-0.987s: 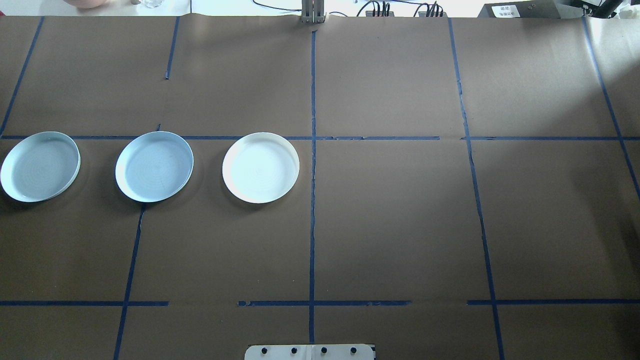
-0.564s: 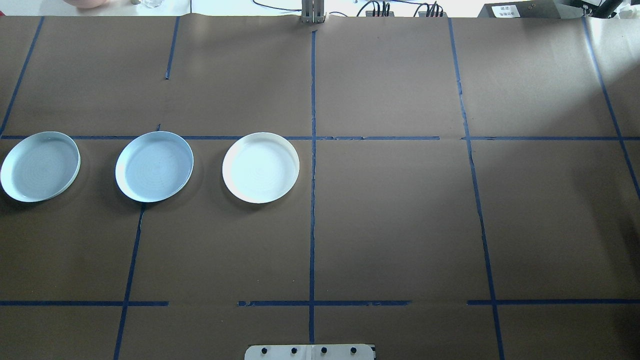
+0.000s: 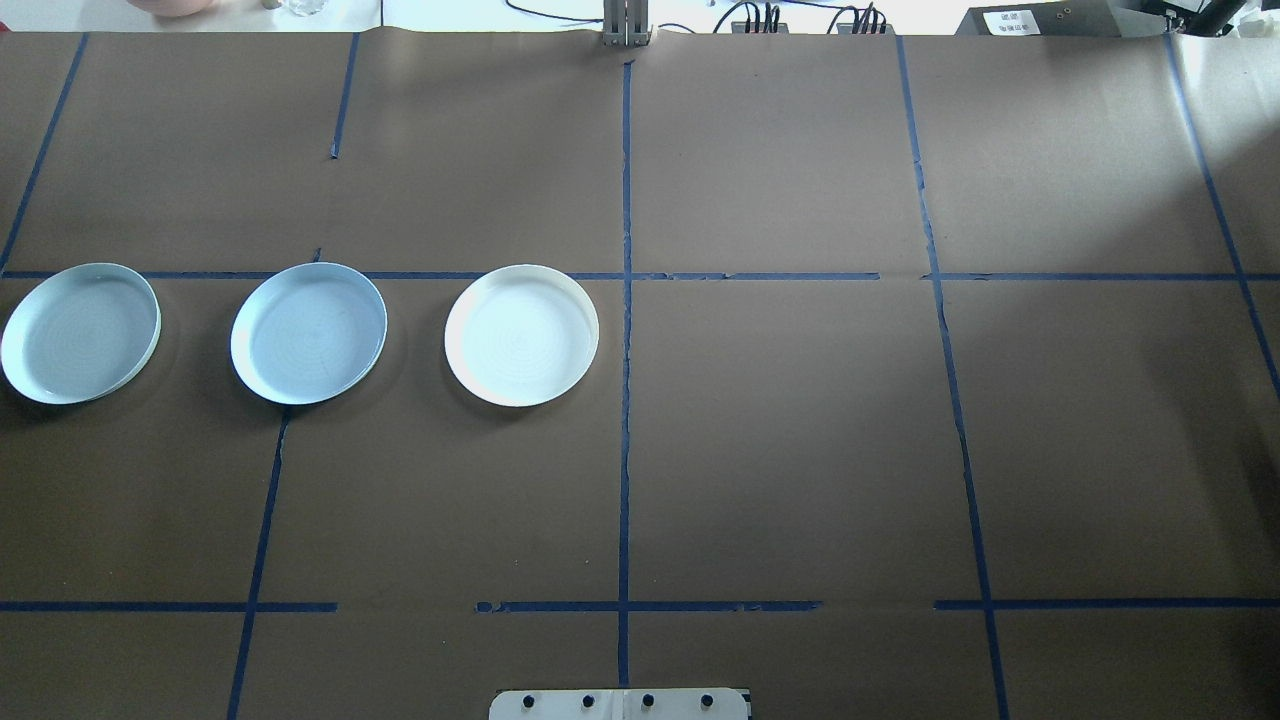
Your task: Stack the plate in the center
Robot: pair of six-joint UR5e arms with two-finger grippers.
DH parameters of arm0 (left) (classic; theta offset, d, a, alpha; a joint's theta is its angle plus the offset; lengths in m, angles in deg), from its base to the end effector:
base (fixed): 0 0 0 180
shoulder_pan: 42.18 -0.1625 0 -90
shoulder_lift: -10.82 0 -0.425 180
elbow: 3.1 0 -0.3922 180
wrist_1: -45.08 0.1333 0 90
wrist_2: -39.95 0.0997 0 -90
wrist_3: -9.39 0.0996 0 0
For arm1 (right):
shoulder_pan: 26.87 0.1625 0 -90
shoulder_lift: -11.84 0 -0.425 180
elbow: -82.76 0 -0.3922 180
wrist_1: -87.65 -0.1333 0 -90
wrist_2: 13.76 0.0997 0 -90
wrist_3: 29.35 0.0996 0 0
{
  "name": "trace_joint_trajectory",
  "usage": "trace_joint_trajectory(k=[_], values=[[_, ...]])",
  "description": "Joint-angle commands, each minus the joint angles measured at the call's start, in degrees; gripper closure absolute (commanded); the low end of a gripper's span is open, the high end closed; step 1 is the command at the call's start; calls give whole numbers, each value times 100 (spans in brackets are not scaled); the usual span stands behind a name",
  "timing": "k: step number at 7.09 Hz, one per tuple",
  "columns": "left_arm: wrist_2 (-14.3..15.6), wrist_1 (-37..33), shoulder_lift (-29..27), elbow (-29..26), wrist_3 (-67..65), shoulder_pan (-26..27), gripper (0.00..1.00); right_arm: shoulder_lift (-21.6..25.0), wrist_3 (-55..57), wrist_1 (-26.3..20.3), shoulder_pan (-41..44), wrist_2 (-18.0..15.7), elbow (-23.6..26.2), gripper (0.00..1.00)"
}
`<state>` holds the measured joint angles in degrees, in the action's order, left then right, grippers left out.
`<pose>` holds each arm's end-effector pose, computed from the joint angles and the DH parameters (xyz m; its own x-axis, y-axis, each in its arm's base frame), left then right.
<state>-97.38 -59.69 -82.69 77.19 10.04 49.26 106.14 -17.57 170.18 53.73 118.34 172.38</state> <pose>-0.0732 -0.5229 0.6810 0.6806 0.1037 -0.7253 0.0171 0.9874 0.1573 -0.0099 -0.4669 0.6873 0.7447 0.0510 0.6655 0.0113 0.9960 -0.0891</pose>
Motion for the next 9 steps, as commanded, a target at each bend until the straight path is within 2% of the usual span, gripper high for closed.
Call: trace_joint_trajectory(k=[1, 3, 4, 7, 8, 9], values=[[-22, -148, -183, -22, -99, -239, 0, 0, 0, 0, 0, 0, 3, 0], [-31, -629, -290, -118, -1159, -520, 0, 0, 0, 0, 9, 0, 3, 0], [-31, -824, -298, -180, -1189, -774, 0, 0, 0, 0, 0, 0, 3, 0], [-66, -983, -307, -286, -1172, -1013, 0, 0, 0, 0, 0, 0, 3, 0], [-48, -1106, -299, -573, -1163, -1031, 0, 0, 0, 0, 9, 0, -6, 0], [-170, -1272, -298, -854, -1033, -1031, 0, 0, 0, 0, 0, 0, 3, 0]])
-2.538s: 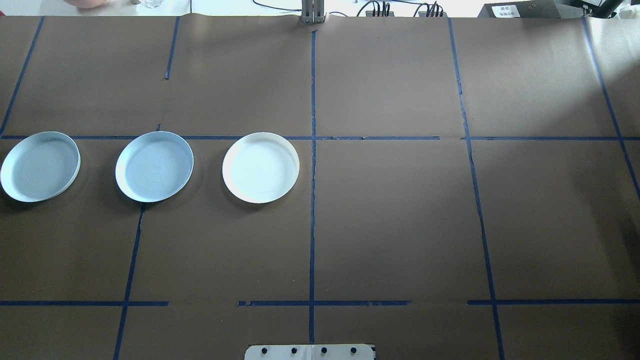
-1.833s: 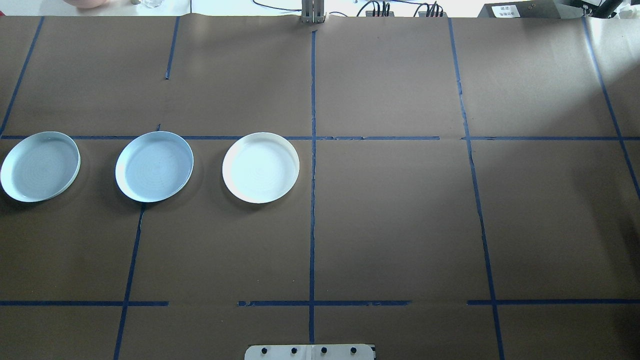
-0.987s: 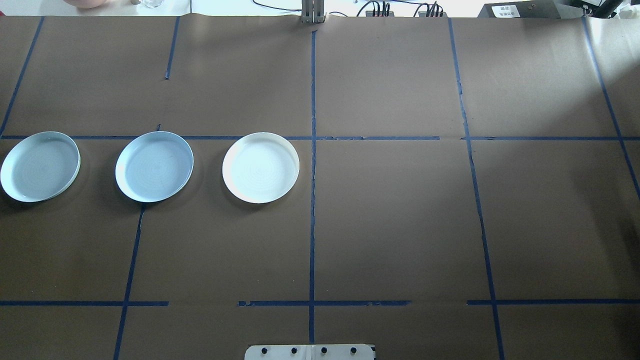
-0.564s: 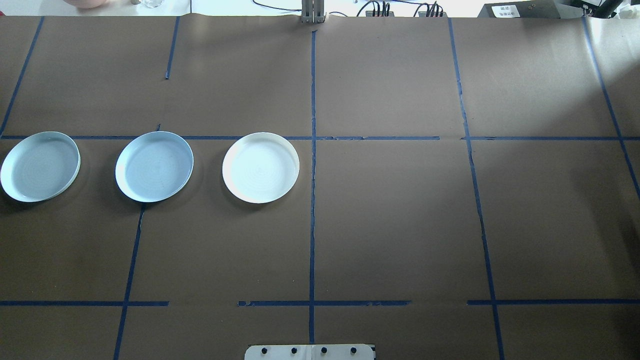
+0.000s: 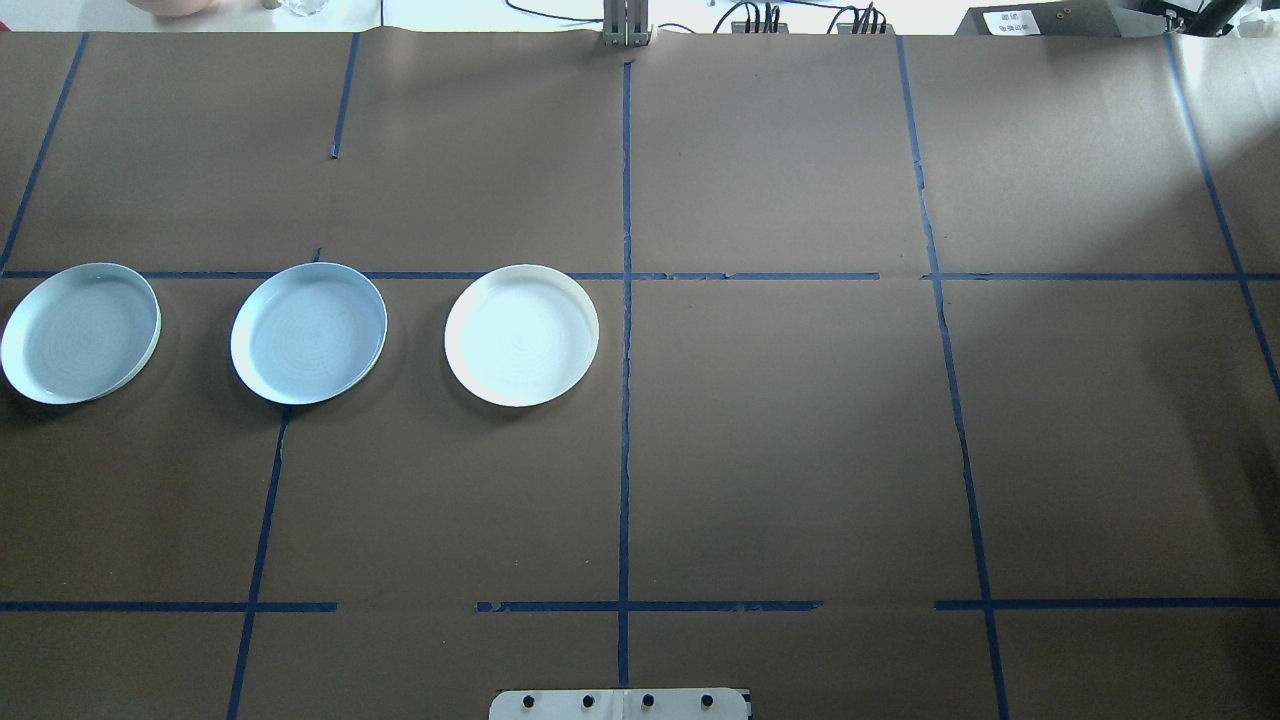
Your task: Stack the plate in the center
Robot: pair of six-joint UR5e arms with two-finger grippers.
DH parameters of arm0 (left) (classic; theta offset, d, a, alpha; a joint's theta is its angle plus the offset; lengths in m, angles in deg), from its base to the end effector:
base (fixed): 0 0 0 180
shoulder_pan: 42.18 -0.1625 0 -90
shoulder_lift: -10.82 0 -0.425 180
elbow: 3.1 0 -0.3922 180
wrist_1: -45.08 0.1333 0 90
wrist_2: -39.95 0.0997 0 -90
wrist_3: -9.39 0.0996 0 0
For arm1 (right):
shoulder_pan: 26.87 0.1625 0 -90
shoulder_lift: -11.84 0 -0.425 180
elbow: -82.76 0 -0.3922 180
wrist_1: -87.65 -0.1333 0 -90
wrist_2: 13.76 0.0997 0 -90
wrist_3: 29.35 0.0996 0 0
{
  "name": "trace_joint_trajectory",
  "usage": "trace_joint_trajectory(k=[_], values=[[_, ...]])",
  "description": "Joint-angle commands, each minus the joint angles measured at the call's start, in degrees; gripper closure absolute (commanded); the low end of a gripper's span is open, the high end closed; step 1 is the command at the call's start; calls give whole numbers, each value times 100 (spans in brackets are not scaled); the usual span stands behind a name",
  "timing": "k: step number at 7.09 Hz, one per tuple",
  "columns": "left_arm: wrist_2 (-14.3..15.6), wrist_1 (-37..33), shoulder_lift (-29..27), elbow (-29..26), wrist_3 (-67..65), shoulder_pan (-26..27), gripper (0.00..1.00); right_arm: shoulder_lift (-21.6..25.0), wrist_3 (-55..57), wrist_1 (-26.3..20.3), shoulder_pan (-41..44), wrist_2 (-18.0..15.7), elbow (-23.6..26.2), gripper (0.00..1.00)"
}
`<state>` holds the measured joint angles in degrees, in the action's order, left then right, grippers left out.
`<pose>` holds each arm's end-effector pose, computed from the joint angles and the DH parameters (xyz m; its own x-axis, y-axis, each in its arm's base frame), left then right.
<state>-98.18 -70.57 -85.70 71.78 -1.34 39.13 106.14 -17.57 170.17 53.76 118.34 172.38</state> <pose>0.0248 -0.5535 0.6777 0.6427 0.1352 -0.7541 -0.0252 0.9875 0.1555 -0.0096 -0.4669 0.6872 0.7446 0.0513 0.6655 0.0108 0.9960 -0.0889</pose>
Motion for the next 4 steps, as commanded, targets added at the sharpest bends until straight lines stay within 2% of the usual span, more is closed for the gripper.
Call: trace_joint_trajectory(k=[1, 2, 3, 4], values=[[-109, -247, -7, -325, 184, -132, 0, 0, 0, 0, -3, 0, 3, 0], [-135, -265, -7, -342, 142, -194, 0, 0, 0, 0, -3, 0, 3, 0], [-492, -300, -7, -455, -190, -203, 0, 0, 0, 0, -3, 0, 3, 0], [-669, -831, -7, -839, -228, -221, 0, 0, 0, 0, -3, 0, 3, 0]])
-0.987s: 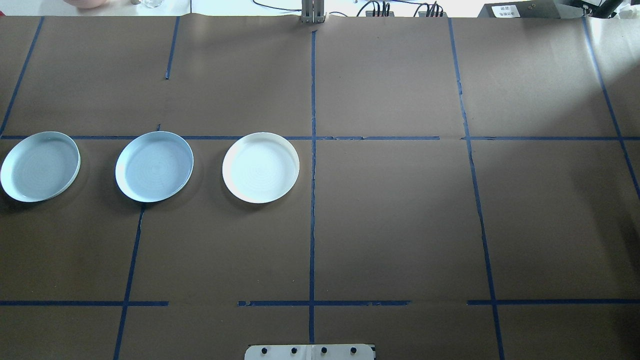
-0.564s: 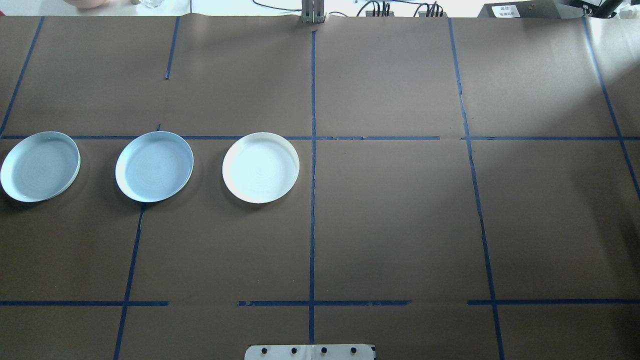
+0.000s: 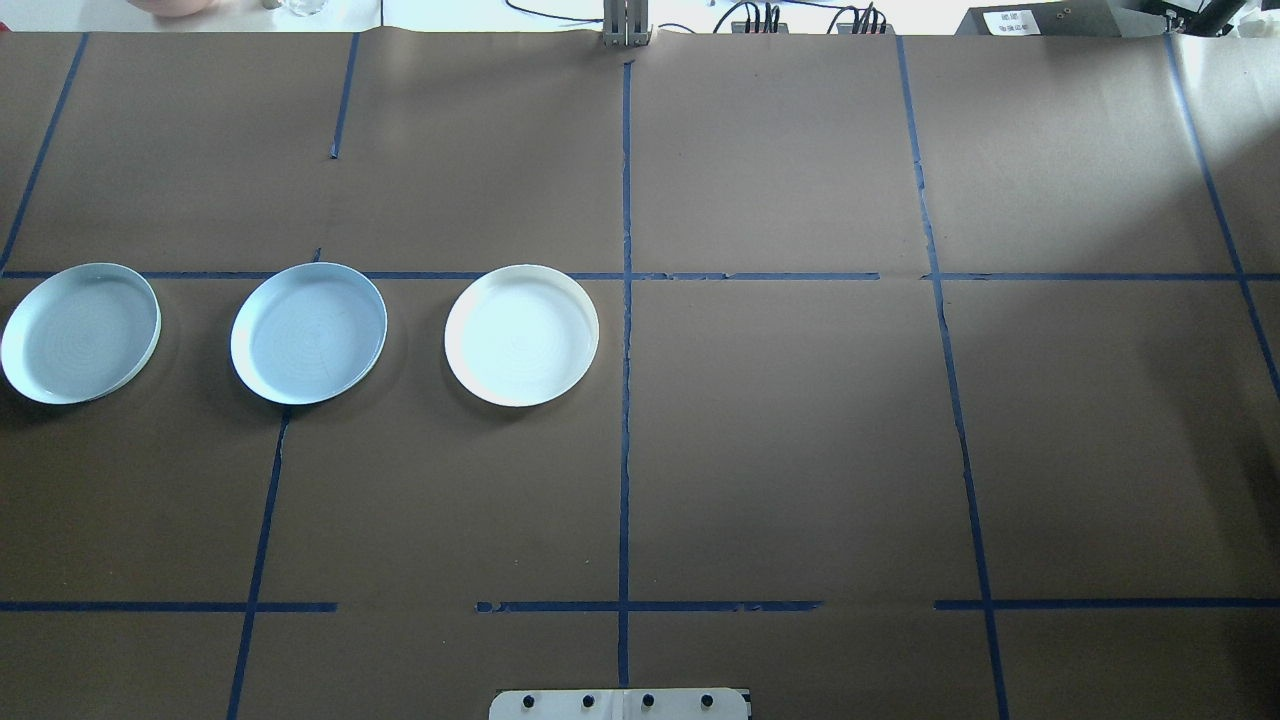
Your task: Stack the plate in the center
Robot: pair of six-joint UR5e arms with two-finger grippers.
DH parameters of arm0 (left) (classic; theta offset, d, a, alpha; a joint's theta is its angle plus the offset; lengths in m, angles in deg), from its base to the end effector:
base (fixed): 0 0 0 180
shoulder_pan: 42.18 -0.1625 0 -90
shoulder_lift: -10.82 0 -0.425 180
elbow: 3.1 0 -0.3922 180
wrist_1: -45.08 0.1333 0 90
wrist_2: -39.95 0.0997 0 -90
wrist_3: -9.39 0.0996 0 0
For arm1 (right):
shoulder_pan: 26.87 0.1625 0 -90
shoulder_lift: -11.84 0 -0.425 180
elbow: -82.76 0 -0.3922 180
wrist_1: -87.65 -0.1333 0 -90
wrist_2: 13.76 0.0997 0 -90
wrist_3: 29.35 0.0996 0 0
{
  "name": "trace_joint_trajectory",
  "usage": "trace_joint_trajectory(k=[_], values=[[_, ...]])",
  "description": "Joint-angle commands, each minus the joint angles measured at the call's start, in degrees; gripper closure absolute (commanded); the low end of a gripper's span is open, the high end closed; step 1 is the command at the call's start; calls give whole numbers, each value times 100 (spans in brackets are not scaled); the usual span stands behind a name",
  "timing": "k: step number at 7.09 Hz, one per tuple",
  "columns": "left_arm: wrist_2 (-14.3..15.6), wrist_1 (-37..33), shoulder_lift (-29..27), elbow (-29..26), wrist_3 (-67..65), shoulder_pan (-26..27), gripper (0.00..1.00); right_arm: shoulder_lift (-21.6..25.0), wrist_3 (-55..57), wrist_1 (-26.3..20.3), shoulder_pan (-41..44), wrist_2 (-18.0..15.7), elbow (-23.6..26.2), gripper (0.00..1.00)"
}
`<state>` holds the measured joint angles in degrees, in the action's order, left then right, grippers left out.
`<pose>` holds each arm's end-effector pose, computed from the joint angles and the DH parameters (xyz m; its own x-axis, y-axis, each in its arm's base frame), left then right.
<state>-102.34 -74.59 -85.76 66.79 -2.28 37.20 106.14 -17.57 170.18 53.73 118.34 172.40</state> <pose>0.0464 -0.5435 0.7073 0.5849 0.1311 -0.8005 -0.0600 0.9911 0.1185 -0.0099 -0.4669 0.6871 0.7446 0.0508 0.6655 0.0113 0.9960 -0.0887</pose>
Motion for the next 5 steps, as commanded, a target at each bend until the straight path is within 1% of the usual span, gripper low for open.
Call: trace_joint_trajectory(k=[1, 2, 3, 4, 5], values=[[-255, -539, 0, -457, -151, -201, 0, 0, 0, 0, 8, 0, 0, 0], [-273, -566, -9, -467, -403, -247, 2, 0, 0, 0, 8, 0, 0, 0], [-264, -558, -87, -485, -710, -499, 3, 0, 0, 0, 0, 0, -9, 0], [-203, -531, -123, -502, -731, -641, 3, 0, 0, 0, 8, 0, 0, 0], [-185, -523, -167, -581, -749, -651, 8, 0, 0, 0, 0, 0, -9, 0]])
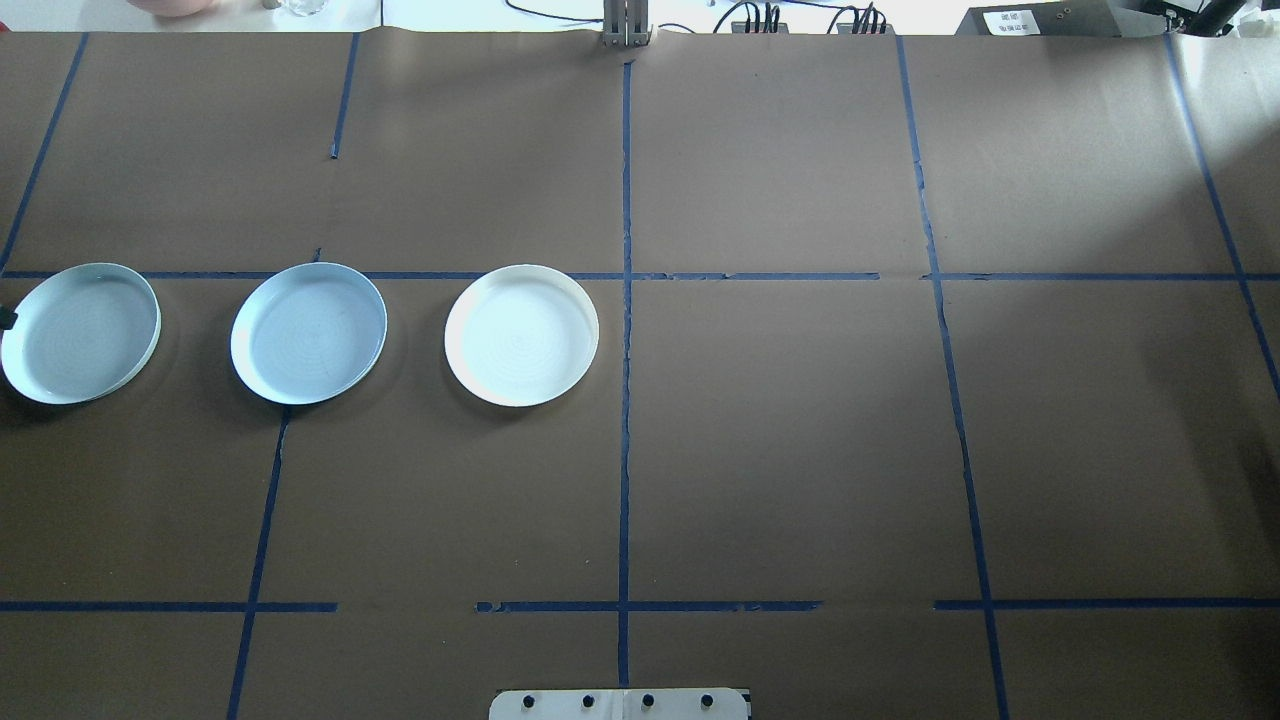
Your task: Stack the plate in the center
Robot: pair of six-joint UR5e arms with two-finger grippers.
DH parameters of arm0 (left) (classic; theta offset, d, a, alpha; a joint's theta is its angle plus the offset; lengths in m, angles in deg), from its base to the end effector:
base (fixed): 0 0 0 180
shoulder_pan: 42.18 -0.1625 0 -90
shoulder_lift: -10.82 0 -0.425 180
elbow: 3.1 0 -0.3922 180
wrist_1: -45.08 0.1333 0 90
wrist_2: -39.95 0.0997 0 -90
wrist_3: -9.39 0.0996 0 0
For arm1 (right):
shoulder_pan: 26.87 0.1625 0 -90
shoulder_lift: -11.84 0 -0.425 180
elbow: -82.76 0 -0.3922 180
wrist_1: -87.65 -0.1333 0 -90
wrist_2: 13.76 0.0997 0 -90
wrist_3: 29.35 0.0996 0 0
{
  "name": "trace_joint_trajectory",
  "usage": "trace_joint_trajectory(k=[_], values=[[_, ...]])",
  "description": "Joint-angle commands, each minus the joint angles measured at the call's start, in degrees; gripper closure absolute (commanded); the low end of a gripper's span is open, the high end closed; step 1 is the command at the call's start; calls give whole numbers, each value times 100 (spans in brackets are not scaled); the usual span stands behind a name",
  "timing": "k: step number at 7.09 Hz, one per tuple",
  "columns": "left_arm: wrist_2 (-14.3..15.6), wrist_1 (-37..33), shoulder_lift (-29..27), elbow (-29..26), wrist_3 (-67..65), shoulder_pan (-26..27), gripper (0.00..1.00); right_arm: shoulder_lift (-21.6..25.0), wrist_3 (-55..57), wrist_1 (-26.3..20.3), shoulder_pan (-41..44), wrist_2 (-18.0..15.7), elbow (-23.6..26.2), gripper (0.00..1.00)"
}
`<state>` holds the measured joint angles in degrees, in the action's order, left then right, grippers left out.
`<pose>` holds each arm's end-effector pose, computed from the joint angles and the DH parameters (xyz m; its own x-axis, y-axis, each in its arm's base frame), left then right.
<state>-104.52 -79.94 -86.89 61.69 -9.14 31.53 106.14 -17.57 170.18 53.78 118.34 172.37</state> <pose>0.1023 -0.5364 0.7268 0.5487 0.0866 -0.8315 -0.0982 0.9944 0.0388 -0.0094 -0.4669 0.6874 0.7447 0.0518 0.6654 0.0105 0.9960 -0.0892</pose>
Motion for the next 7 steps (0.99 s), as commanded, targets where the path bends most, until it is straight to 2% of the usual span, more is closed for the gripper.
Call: trace_joint_trajectory(k=[1, 2, 3, 4, 5, 7], values=[[34, 13, -263, -316, -63, -120, 13, 0, 0, 0, 4, 0, 3, 0], [42, 30, -335, -405, -54, -137, 16, 0, 0, 0, 4, 0, -5, 0], [51, 30, -344, -406, -46, -146, 26, 0, 0, 0, -5, 0, 3, 0], [51, 30, -345, -406, -46, -146, 53, 0, 0, 0, -5, 0, 4, 0], [51, 39, -345, -406, -46, -216, 69, 0, 0, 0, -5, 0, 4, 0], [51, 92, -362, -406, -46, -243, 78, 0, 0, 0, 4, 0, 3, 0]])
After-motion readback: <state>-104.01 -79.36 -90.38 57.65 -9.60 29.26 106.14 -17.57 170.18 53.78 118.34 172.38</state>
